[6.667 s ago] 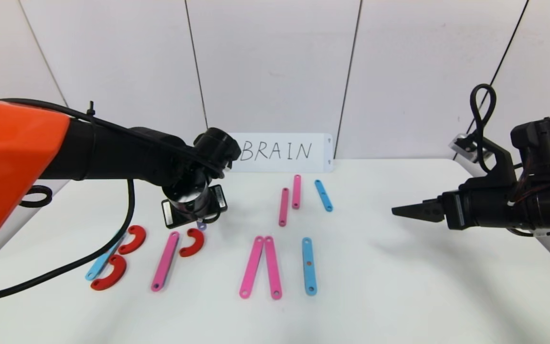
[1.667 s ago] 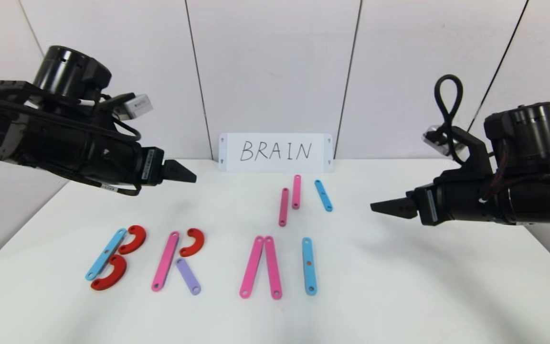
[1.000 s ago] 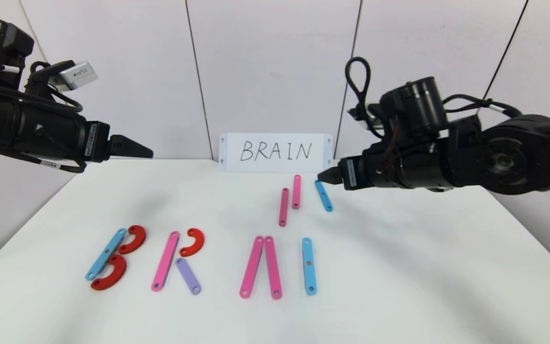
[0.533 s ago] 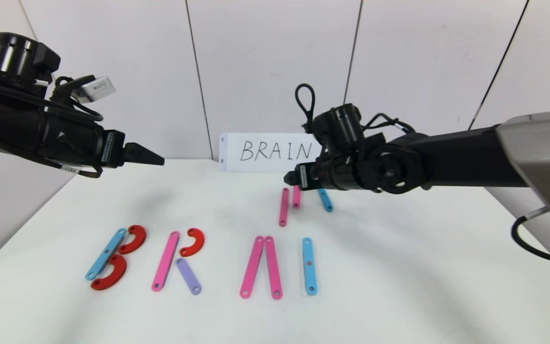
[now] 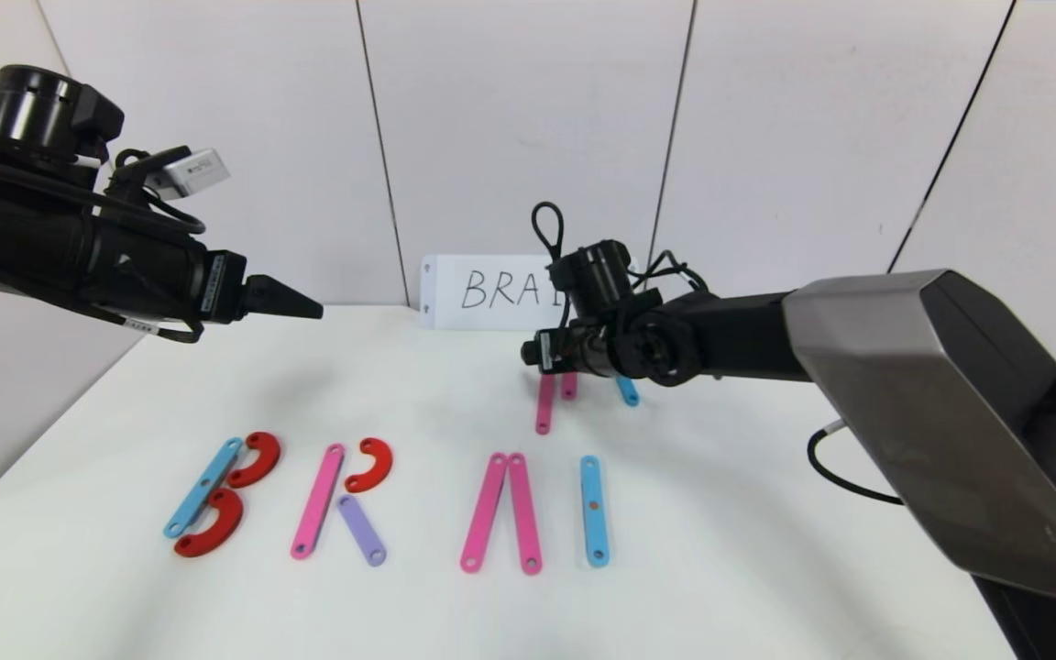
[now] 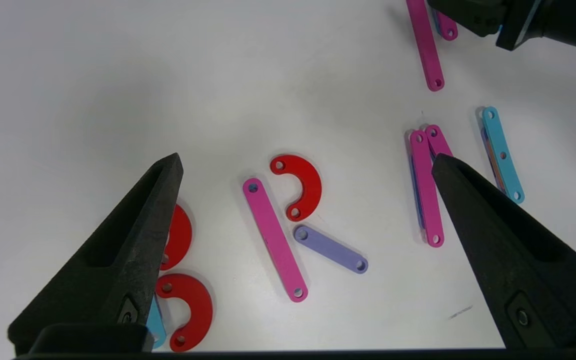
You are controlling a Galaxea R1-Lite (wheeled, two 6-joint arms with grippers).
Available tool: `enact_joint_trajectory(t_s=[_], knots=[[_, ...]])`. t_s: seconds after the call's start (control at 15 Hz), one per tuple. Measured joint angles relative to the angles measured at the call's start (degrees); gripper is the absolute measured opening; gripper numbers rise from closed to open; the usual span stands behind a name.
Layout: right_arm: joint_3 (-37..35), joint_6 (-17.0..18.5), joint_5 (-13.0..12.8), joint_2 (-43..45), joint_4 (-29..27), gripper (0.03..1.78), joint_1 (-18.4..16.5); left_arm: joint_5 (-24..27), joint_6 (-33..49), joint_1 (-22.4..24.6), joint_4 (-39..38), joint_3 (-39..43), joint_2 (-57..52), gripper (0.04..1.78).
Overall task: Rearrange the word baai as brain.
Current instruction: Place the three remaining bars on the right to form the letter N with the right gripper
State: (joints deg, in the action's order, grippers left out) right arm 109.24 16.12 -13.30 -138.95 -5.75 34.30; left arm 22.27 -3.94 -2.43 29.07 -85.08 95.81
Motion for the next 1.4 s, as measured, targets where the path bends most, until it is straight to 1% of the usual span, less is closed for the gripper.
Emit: enact_joint_trajectory(t_s=[0.2,0.4,0.47,0.6,0.8,1.07,1.4], knots=[[2.4,0.0,-2.2,-3.6,0.8,1.74,0.0,0.1,0.0,-0.2,0.0,0.1,-0.3,1.74],[2.8,0.1,-2.5,-4.9,2.0,1.74,-0.4,0.0,0.0,-0.7,0.0,0.3,-0.3,1.74],[2.8,0.9,-2.6,-5.2,3.0,1.74,-0.5,0.0,0.0,-1.0,0.0,0.4,-0.3,1.74],[2.8,2.3,-2.8,-5.4,3.1,1.74,-0.8,0.0,0.0,-1.2,0.0,0.5,-0.3,1.74],[2.8,3.4,-2.9,-5.7,3.2,1.74,-1.3,-0.1,0.0,-1.5,0.1,0.5,-0.3,1.74],[2.8,3.7,-3.7,-6.1,3.2,1.74,-2.4,-0.1,0.0,-1.6,0.1,0.6,-0.3,1.74],[2.8,3.7,-3.7,-6.2,3.1,1.74,-3.2,-0.1,-0.1,-1.8,0.1,0.6,-0.3,1.74]])
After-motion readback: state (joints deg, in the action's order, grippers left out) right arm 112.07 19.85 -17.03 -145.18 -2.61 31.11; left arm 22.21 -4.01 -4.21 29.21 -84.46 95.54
